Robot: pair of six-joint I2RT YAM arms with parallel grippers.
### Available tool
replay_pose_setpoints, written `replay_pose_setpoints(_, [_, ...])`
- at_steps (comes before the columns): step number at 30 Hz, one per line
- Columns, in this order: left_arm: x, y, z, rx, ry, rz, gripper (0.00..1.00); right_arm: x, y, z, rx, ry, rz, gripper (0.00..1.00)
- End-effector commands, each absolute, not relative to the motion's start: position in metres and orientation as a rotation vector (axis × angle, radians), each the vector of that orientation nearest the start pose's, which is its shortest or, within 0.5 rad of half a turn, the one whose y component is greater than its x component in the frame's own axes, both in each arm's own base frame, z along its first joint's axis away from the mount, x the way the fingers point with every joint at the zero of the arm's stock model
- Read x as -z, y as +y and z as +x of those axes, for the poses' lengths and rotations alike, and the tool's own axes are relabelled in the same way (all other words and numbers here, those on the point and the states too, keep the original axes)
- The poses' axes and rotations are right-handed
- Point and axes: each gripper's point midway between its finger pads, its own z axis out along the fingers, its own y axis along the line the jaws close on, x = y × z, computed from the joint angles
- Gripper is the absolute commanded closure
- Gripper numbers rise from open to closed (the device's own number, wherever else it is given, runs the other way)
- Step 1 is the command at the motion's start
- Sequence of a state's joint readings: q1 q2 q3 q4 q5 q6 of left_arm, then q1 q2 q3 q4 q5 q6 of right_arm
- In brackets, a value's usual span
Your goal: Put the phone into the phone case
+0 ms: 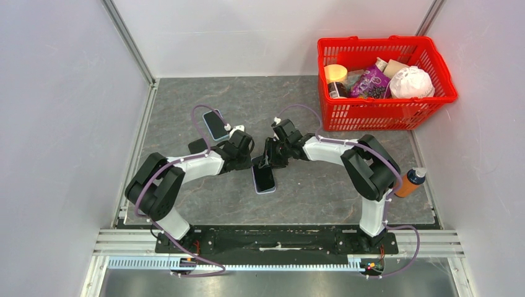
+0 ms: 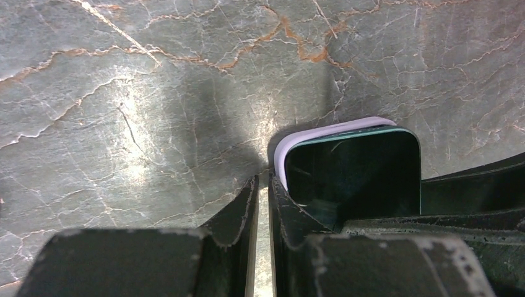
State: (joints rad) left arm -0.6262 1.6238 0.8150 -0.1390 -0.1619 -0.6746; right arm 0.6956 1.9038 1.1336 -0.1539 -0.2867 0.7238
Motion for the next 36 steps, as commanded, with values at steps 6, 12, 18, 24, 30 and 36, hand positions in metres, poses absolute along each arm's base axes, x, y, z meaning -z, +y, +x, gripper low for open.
replay_pose_setpoints(6, [-0.003,-0.210,0.268,0.342,2.628,-0.124,0.84,-0.056,0.328,0.292,-0.741,2.693,-0.126,0.46])
replay_pose_setpoints(12, [-0.008,-0.212,0.255,0.402,2.635,-0.118,0.84,-0.055,0.316,0.287,-0.624,2.711,-0.135,0.37])
replay_pose_setpoints(18, [-0.009,-0.207,0.235,0.439,2.634,-0.111,0.84,-0.056,0.306,0.285,-0.545,2.717,-0.133,0.25])
replay_pose_setpoints(24, [-0.008,-0.214,0.216,0.479,2.640,-0.061,0.84,-0.056,0.292,0.280,-0.452,2.723,-0.127,0.24])
replay_pose_setpoints(30, [-0.005,-0.226,0.211,0.526,2.640,-0.037,0.84,-0.059,0.287,0.279,-0.432,2.711,-0.115,0.23])
replay_pose_setpoints(36, [-0.005,-0.236,0.207,0.545,2.642,-0.022,0.85,-0.064,0.275,0.268,-0.421,2.712,-0.060,0.30])
